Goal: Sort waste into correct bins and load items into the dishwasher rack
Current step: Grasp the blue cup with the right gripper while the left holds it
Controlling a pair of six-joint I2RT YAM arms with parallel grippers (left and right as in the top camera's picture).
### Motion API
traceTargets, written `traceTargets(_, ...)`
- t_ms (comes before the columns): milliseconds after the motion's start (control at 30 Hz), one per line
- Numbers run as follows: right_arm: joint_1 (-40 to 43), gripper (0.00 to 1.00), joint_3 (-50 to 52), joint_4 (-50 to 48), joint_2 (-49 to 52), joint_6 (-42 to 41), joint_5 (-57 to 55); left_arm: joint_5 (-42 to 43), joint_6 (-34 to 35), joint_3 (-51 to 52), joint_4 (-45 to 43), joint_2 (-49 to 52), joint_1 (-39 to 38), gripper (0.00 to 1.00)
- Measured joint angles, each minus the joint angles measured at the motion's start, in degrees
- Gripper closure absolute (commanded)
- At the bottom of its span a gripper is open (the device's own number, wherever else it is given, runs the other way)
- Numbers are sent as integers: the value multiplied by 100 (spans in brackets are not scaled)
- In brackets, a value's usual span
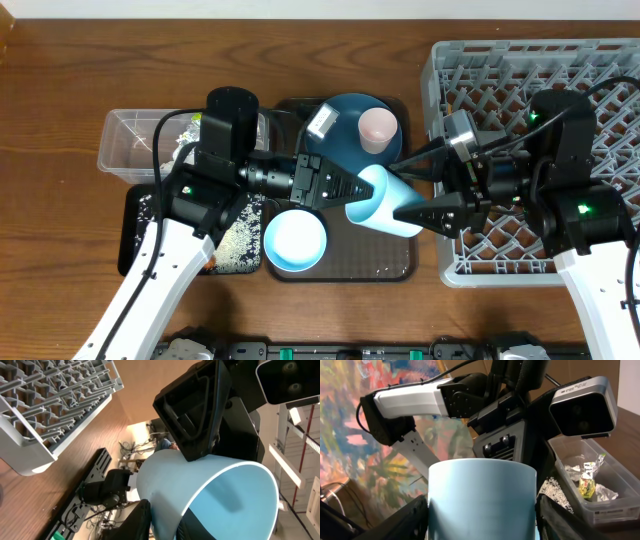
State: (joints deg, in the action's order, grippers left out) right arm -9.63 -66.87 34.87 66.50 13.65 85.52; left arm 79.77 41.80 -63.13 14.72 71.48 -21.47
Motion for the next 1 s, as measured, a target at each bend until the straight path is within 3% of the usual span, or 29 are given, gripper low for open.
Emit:
traceTargets(167,0,31,0,-7,0,-2,13,-50,17,0,4,0,-2,94)
traceTargets(367,2,26,0,-57,0,-26,35,-109,2,0,4,0,-2,94)
traceTargets(800,7,28,0,-175,0,-313,66,-116,87,0,-573,0,0,94)
traceTargets(1000,79,45,-20,-116,-2,-422,31,-140,282,0,-927,0,33,94)
